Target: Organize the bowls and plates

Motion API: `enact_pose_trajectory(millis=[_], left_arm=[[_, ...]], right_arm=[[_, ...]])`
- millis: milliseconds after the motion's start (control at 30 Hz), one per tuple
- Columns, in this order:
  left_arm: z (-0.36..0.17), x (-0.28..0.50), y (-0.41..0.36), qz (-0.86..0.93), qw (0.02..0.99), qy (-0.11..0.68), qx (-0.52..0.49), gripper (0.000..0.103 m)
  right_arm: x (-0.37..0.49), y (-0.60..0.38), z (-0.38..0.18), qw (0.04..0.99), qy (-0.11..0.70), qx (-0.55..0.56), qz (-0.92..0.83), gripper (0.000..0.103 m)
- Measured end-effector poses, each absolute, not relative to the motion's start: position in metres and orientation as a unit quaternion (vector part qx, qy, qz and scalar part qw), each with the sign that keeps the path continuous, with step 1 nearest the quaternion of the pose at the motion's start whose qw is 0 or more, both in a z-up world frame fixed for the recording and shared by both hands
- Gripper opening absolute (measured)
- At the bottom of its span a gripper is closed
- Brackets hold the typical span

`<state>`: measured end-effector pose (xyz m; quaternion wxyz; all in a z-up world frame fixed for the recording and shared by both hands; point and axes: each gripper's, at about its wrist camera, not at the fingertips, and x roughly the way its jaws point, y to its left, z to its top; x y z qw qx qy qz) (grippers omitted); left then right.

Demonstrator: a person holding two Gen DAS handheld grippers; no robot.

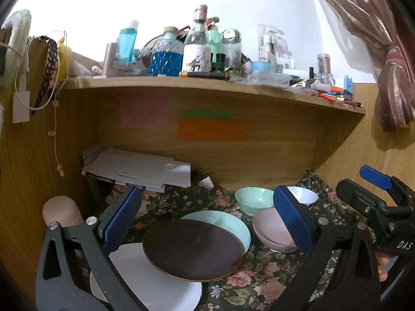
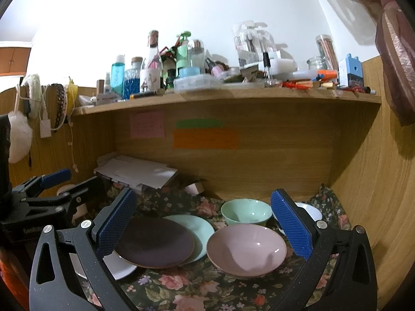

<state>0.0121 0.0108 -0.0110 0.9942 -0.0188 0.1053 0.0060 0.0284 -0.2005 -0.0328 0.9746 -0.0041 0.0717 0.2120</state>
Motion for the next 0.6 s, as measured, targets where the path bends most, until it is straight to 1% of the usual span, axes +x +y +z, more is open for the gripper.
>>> enact_pose_trajectory(millis=[133, 367, 433, 600], left_arm=[[-0.019, 0.025, 0.023, 0.015, 0.990, 0.134, -0.025, 0.103], [-0.044, 0.056, 0.054, 0.019, 0.976, 0.214, -0.034, 0.103], [-0.054, 0.065, 0.061, 0.015, 0.974, 0.221, -0.054, 0.103], [-0.077, 0.080, 0.068, 0.010, 0.967, 0.249, -0.055, 0.103]], right_arm=[[0.039, -0.194, -0.043, 0.972, 0.093, -0.011, 0.214, 0.103], [0.065, -0.177, -0.073, 0.965, 0.145, -0.018, 0.220, 0.103], [0.071, -0.172, -0.082, 0.961, 0.162, -0.021, 0.223, 0.103], [0.091, -0.161, -0.109, 0.949, 0.220, -0.025, 0.226, 0.103]])
